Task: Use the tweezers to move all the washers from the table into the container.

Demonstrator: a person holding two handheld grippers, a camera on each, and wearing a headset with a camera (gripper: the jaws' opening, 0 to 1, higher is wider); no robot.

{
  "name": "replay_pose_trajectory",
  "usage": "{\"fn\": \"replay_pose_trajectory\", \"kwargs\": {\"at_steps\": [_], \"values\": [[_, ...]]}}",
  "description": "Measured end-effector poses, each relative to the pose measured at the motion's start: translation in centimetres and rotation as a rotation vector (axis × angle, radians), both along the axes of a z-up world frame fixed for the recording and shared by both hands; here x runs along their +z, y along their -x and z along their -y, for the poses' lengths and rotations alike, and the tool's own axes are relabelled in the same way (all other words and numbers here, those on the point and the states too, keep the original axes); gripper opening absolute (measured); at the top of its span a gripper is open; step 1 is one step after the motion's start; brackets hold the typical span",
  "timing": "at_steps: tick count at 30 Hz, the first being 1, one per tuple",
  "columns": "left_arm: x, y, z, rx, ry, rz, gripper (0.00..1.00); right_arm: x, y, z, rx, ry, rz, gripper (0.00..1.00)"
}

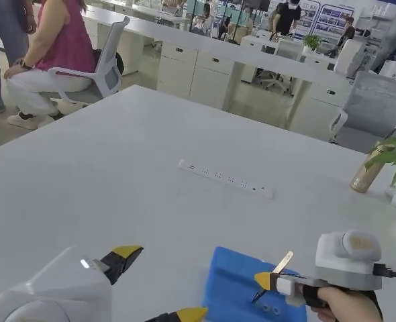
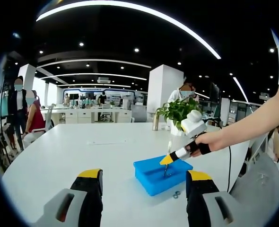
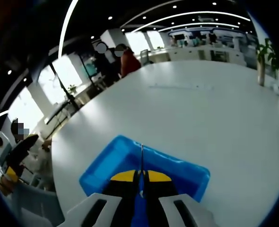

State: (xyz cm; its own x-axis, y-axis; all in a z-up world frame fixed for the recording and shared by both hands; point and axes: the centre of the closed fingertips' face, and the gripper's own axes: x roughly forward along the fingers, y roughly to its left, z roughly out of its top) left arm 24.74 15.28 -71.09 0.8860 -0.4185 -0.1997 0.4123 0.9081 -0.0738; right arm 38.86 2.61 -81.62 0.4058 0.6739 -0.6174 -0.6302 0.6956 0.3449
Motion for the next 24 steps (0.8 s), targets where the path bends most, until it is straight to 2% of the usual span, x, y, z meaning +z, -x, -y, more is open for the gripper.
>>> {"fn": "replay_pose_trajectory", "kwargs": {"at_steps": [9,16,19,21,24], "values": [[0.0,0.0,0.0,0.001,-0.002,0.000,0.72,0.2,0.1,0.2,-0.001,0.003,0.009,0.04],[0.0,0.0,0.0,-0.001,-0.001,-0.001,0.72,1.6,1.0,0.7,0.003,-0.036,0.043,0.03],[-0.1,0.0,0.1,-0.005,-0.003,-0.002,0.72,2.8,1.6,1.0,-0.001,-0.059,0.079,0.03],[-0.1,0.0,0.2,-0.007,-0.004,-0.003,0.72,4.2,2.0,1.2,0.029,-0.040,0.186,0.03],[-0.2,0.0,0.2,-0.011,-0.008,-0.006,0.72,5.4,3.1,1.3,0.050,-0.050,0.236,0.03]]}}
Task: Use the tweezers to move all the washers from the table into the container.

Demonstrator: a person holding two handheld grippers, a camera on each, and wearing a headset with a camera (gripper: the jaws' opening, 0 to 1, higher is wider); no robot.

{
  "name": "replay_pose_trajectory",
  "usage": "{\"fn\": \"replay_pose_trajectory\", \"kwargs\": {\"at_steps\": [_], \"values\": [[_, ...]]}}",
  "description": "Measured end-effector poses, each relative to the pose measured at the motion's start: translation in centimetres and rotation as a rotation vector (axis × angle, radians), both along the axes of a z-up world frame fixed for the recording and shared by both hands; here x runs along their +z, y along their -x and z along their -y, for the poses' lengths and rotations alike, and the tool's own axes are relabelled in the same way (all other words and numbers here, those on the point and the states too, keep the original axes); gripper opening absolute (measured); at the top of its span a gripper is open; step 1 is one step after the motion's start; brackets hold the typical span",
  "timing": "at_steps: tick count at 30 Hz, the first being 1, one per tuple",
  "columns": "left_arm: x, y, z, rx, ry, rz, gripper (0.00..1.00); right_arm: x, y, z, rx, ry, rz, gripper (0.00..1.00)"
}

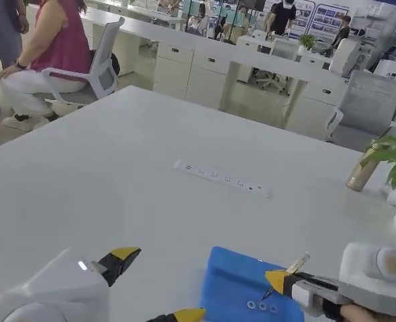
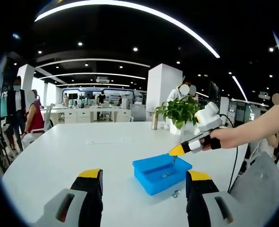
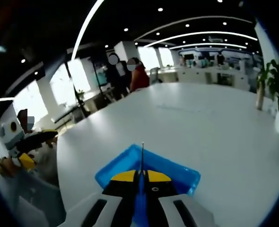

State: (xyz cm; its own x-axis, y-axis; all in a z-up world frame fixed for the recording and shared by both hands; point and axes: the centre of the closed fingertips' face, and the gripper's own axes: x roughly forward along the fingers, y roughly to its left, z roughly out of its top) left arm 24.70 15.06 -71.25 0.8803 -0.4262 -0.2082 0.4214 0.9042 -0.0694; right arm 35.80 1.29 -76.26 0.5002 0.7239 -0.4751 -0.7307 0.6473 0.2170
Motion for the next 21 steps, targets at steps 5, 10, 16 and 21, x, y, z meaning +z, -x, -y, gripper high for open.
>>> {"fn": "replay_pose_trajectory", "kwargs": {"at_steps": [5,10,16,21], "values": [[-0.1,0.0,0.2,-0.010,-0.006,-0.004,0.72,1.6,1.2,0.3,0.007,-0.051,0.029,0.03],[-0.2,0.0,0.4,-0.019,-0.012,-0.008,0.72,1.8,3.3,-0.8,0.055,-0.116,-0.007,0.03],[-0.3,0.1,0.5,-0.027,-0.015,-0.014,0.72,0.2,6.0,-2.3,0.121,-0.132,-0.054,0.03],[-0.4,0.1,0.5,-0.025,-0.017,-0.016,0.72,-2.6,6.8,-2.1,0.155,-0.037,-0.057,0.03]]}}
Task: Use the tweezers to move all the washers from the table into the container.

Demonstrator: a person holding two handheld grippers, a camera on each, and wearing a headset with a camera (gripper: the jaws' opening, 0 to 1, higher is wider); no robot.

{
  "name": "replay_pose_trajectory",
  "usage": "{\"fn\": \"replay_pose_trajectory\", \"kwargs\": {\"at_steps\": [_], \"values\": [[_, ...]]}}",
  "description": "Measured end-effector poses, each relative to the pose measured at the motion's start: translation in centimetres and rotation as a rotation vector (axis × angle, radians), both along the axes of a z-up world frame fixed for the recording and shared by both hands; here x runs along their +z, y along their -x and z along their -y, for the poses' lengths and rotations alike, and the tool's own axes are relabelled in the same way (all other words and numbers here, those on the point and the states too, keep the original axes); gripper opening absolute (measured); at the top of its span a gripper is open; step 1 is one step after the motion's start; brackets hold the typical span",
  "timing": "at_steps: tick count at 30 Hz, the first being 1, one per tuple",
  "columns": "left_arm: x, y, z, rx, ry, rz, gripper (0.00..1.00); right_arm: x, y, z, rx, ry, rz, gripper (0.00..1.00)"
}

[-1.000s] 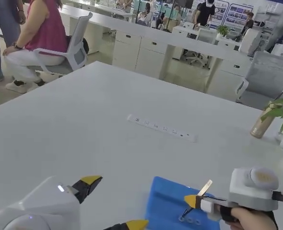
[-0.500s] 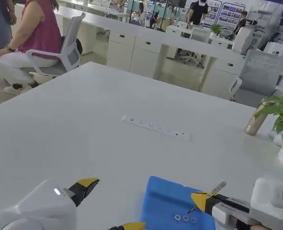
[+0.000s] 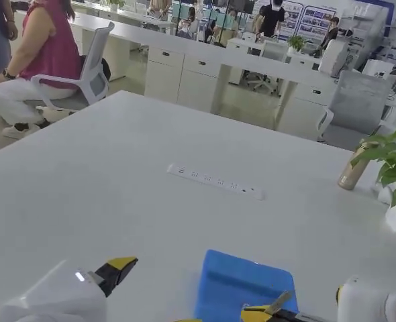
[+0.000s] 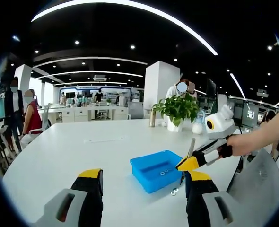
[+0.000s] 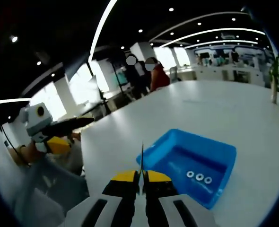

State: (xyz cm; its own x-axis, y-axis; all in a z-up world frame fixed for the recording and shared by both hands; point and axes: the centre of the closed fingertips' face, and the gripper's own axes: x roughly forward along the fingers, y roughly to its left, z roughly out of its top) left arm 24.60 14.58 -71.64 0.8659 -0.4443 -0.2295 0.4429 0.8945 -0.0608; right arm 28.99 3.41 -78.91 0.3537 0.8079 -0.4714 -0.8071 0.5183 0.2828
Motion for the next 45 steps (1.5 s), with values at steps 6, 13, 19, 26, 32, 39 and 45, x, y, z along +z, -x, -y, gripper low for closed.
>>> {"fn": "replay_pose_trajectory", "kwargs": {"at_steps": [6,13,19,26,32,39,45], "values": [[0.0,0.0,0.0,0.000,-0.004,0.000,0.71,-2.3,-0.5,0.4,-0.034,0.031,-0.018,0.03],[0.0,0.0,-0.1,0.004,-0.002,0.001,0.71,-3.3,-0.4,0.1,-0.002,0.100,0.029,0.03],[0.0,0.0,-0.2,0.008,0.003,0.002,0.71,-3.0,0.2,-0.4,0.025,0.112,0.051,0.03],[-0.1,0.0,-0.1,0.005,-0.002,-0.002,0.71,-2.9,-0.3,-0.5,0.021,0.092,0.022,0.04],[0.0,0.0,-0.2,0.006,0.001,0.000,0.71,-3.0,-0.1,-0.7,0.029,0.061,-0.055,0.04],[0.0,0.0,-0.2,0.009,0.004,0.001,0.71,-3.2,0.4,-0.9,0.076,0.081,-0.041,0.04],[0.0,0.0,-0.2,0.008,0.005,0.002,0.71,-3.3,1.5,-1.3,0.199,0.153,0.087,0.05]]}}
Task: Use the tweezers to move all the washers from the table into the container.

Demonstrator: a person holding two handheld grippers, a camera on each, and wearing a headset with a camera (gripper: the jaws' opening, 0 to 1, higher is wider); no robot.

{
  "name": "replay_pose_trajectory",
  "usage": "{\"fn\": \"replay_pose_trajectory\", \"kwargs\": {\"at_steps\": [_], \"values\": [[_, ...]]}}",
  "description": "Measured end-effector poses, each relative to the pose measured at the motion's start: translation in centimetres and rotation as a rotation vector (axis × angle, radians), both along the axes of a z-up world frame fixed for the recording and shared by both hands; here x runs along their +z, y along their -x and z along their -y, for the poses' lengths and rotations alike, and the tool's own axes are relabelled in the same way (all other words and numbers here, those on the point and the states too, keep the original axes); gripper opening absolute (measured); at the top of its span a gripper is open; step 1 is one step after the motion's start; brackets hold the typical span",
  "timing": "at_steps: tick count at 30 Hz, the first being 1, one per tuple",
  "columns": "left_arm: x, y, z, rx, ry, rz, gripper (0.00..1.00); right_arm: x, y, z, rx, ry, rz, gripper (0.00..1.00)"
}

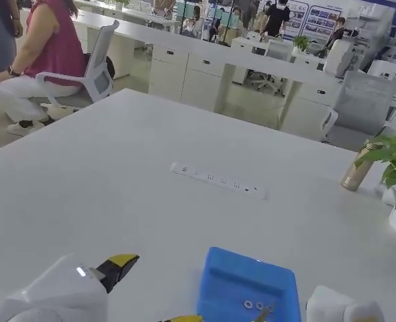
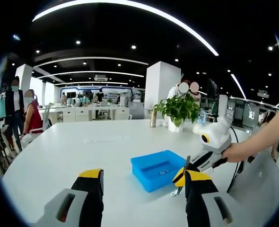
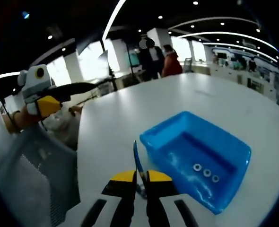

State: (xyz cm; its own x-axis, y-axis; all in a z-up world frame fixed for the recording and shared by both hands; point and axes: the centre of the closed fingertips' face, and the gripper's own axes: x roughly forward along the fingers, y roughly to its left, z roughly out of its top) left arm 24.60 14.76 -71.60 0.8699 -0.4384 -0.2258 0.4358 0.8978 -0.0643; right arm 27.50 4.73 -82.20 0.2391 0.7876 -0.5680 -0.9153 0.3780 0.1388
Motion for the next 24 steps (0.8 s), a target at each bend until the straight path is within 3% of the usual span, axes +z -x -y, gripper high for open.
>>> {"fn": "replay_pose_trajectory", "kwargs": {"at_steps": [2,5,9,11,16,21,24], "values": [[0.0,0.0,0.0,0.001,-0.002,-0.002,0.71,-0.3,0.0,0.1,0.050,0.038,0.063,0.05],[0.0,0.0,0.0,0.002,0.000,0.000,0.71,-0.4,0.2,0.0,0.070,0.070,0.108,0.04],[0.0,0.0,-0.1,0.002,-0.002,0.001,0.70,-0.4,0.5,0.0,0.073,0.068,0.122,0.03],[0.0,0.0,-0.1,0.004,-0.001,0.001,0.70,-0.4,0.1,0.3,0.033,0.056,0.109,0.03],[0.2,0.0,-0.3,0.014,0.008,0.005,0.70,0.0,-0.1,0.8,-0.048,-0.010,-0.008,0.03],[0.2,0.0,-0.3,0.011,0.011,0.007,0.70,3.3,-0.9,0.8,-0.100,-0.139,-0.062,0.03],[0.2,0.0,-0.3,0.009,0.010,0.009,0.70,5.8,-2.2,0.7,-0.131,-0.220,-0.056,0.03]]}}
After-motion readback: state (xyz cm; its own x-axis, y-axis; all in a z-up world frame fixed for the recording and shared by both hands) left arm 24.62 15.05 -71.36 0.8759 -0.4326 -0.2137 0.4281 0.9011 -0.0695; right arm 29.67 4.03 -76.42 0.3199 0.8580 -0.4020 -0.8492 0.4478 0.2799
